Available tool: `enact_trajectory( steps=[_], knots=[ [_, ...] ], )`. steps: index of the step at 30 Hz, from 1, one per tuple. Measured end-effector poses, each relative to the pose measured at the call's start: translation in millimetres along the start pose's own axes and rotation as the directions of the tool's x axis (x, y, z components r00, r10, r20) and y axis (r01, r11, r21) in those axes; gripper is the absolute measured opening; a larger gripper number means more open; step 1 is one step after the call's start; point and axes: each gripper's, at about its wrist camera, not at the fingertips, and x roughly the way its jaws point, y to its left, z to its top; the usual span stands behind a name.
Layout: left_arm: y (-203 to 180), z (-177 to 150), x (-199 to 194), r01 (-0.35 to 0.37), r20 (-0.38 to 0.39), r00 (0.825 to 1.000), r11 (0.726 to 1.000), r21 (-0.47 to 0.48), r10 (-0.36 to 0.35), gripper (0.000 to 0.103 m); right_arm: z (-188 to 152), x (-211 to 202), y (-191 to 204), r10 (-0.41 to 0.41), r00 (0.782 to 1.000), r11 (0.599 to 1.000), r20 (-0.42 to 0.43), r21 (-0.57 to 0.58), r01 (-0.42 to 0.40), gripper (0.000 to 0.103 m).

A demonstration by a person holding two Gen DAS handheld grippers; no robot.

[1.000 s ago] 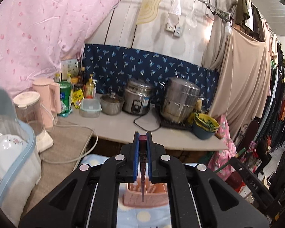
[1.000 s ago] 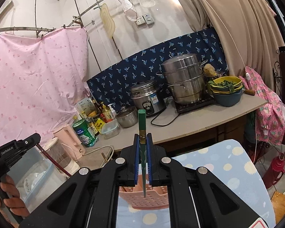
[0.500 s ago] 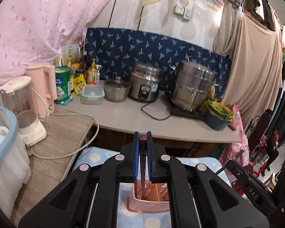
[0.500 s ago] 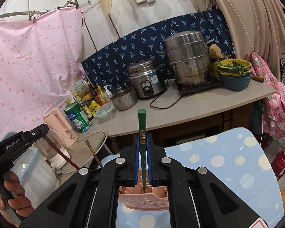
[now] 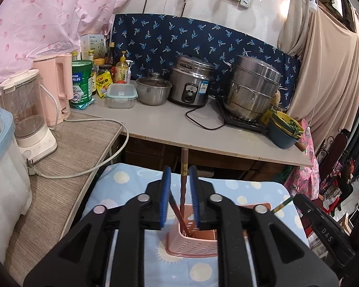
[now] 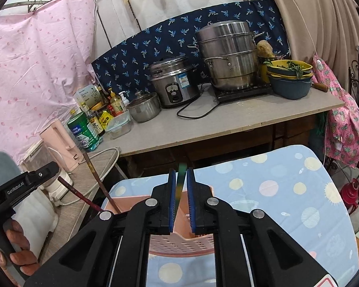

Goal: Organize utensils
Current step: 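Open both tools to release the chopsticks into the basket, then grasp a red chopstick with the right tool while the left tool returns to the row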

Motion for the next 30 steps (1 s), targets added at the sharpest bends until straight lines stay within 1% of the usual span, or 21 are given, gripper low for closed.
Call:
enact_trajectory(
  steps=[2,5,9,14,16,19,21,24,27,30],
  knots=[
    [2.1,-1.7,-2.5,-0.005,-0.001,1.000,1.000,0.000,0.005,0.027,-1.1,-4.4,-0.9,0.001,1.000,1.000,0.004,0.001,-0.001,0.012],
    [3.8,-6.4,-10.0,-0.012,0.001,1.000,1.000,0.000,0.012,0.033,-4.3,-14.6,-0.2,-0.004,1.000,1.000,0.015,-0.005,0.004,0.013],
    [5.6,-16.0,-24.3,-0.026,0.001,1.000,1.000,0.008,0.026,0.034,-14.1,-31.5,-0.5,0.001,1.000,1.000,0.018,-0.002,-0.001,0.018],
    [8.5,-40.2,-45.3,-0.050,-0.019,0.999,0.998,0.032,0.051,0.034,-36.1,-55.7,-2.2,0.000,1.000,1.000,0.004,-0.012,0.000,0.019],
    [8.6,-53.0,-52.6,-0.076,-0.031,0.997,0.996,0.055,0.078,0.034,-49.2,-66.5,-3.1,-0.003,1.000,1.000,-0.008,-0.016,0.002,0.019],
    [8.8,-76.6,-63.3,-0.094,-0.057,0.993,0.992,0.084,0.099,0.034,-70.9,-80.8,-6.5,-0.002,0.999,1.000,-0.036,-0.014,0.001,0.019],
    [9.4,-96.3,-70.4,-0.123,-0.073,0.989,0.986,0.113,0.132,0.034,-87.2,-90.5,-8.8,-0.002,0.998,1.000,-0.055,-0.015,0.001,0.019],
    [14.8,-124.5,-77.9,-0.129,-0.114,0.983,0.984,0.121,0.143,0.034,-112.8,-102.5,-11.3,-0.011,0.995,1.000,-0.095,-0.026,0.009,0.020],
    [21.2,-154.9,-81.2,-0.150,-0.165,0.971,0.979,0.138,0.172,0.034,-140.8,-113.2,-11.2,-0.033,0.990,0.998,-0.134,-0.056,0.025,0.020],
    [26.9,-179.7,-84.5,-0.158,-0.206,0.961,0.976,0.149,0.187,0.034,-166.5,-122.5,-10.7,-0.048,0.984,0.996,-0.169,-0.078,0.035,0.020]
  ],
)
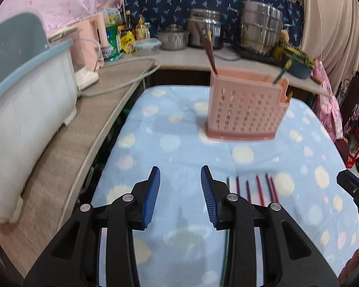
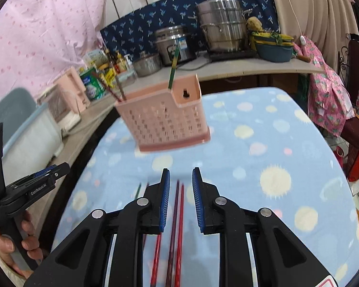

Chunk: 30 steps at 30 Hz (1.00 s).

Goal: Organize utensils
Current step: 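Grasp a red chopstick with the right tool while the left tool returns to the row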

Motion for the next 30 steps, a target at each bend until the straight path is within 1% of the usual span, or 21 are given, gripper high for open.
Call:
enact_trajectory(
  steps=[4,6,12,15,22,30],
  knots=[
    [1.3,-27.4,0.5,-0.022,-0.034,0.999,1.000,0.015,0.023,0.034,-32.0,-3.9,5.8,-0.021,0.999,0.999,-0.040,-0.041,0.020,0.020],
    [0.5,-37.8,-1.0,-0.017,-0.046,0.999,1.000,0.022,0.018,0.034,-49.2,-4.6,8.2,-0.030,0.998,0.998,-0.064,-0.057,0.026,0.020],
    [-3.8,-69.4,-0.9,-0.018,-0.088,0.996,0.999,0.050,0.022,0.034,-98.3,3.5,8.6,-0.029,0.986,0.998,-0.167,-0.052,0.021,0.020],
    [-5.2,-81.9,-0.4,-0.011,-0.111,0.994,0.998,0.055,0.017,0.034,-115.0,4.6,8.3,-0.035,0.980,0.998,-0.195,-0.049,0.026,0.020],
    [-6.3,-101.8,-4.3,-0.003,-0.130,0.992,0.997,0.071,0.012,0.034,-136.3,5.3,9.5,-0.045,0.972,0.998,-0.229,-0.059,0.032,0.020],
    [-6.6,-113.0,-6.8,0.009,-0.145,0.989,0.997,0.079,0.002,0.034,-142.1,7.4,12.6,-0.046,0.969,0.997,-0.241,-0.069,0.030,0.020]
  ],
)
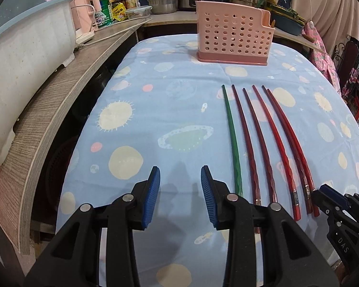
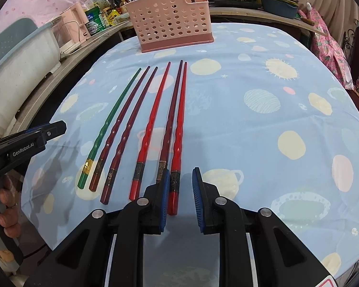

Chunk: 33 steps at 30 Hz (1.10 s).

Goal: Organize utensils
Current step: 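Grasp a red chopstick with the right tool while the left tool returns to the row, then grasp the green chopstick with the left tool while the right tool holds the red one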

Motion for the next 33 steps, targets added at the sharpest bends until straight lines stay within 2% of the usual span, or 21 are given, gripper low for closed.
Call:
enact_trajectory(
  steps=[4,11,18,23,33],
  knots=[
    [-2.1,-3.5,-0.9,0.010,-0.006,1.000,1.000,0.003,-0.010,0.034,-0.8,0.8,0.7,-0.010,1.000,1.000,0.000,-0.005,0.010,0.019],
    [-8.6,-11.2,-0.3,0.031,-0.027,0.999,0.999,0.018,-0.030,0.034,-1.1,0.9,-4.1,-0.026,1.000,1.000,0.002,0.013,0.026,0.007],
    [-16.9,-19.5,3.7,0.057,-0.058,0.997,0.998,0.035,-0.055,0.037,-2.3,-1.3,-10.0,-0.030,1.000,0.999,0.005,0.026,0.029,0.007],
    [-21.5,-22.9,6.0,0.086,-0.075,0.994,0.996,0.032,-0.083,0.046,-2.6,-1.4,-10.8,-0.027,1.000,0.999,0.004,0.028,0.027,0.007],
    [-30.9,-26.6,11.8,0.113,-0.103,0.989,0.993,0.044,-0.108,0.046,-3.4,-1.2,-11.3,-0.024,1.000,0.999,0.006,0.029,0.024,0.007]
  ],
)
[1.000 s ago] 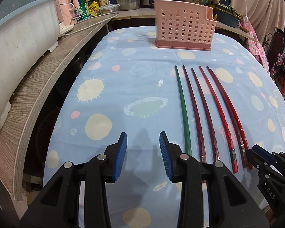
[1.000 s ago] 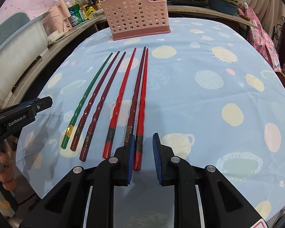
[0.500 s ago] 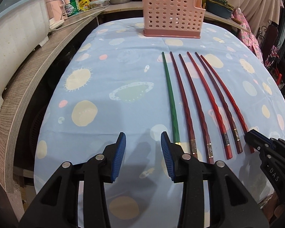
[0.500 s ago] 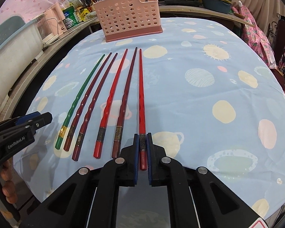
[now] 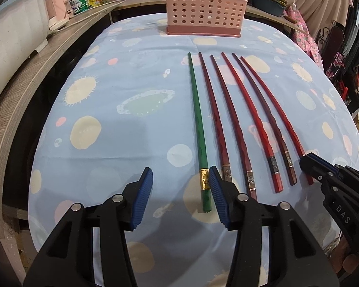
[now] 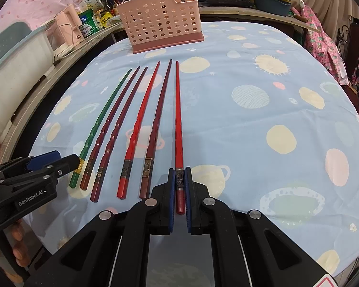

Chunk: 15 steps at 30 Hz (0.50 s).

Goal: Organize utensils
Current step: 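Grasp the green chopstick with the left tool while the right tool holds the red one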

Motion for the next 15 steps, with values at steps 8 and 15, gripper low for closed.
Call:
enact_trajectory(
  steps=[8,15],
  knots=[
    [-5.7,-4.1,5.2,-0.005,-0.014,1.000,1.000,0.018,0.005,0.044,0.0,0.1,-0.3,0.001,1.000,1.000,0.000,0.001,-0.001,0.007],
    [-6.1,-5.5,3.8,-0.014,-0.007,1.000,1.000,0.025,0.014,0.028,-0.2,0.0,-0.5,0.002,1.000,1.000,0.001,0.003,-0.002,0.007]
  ],
)
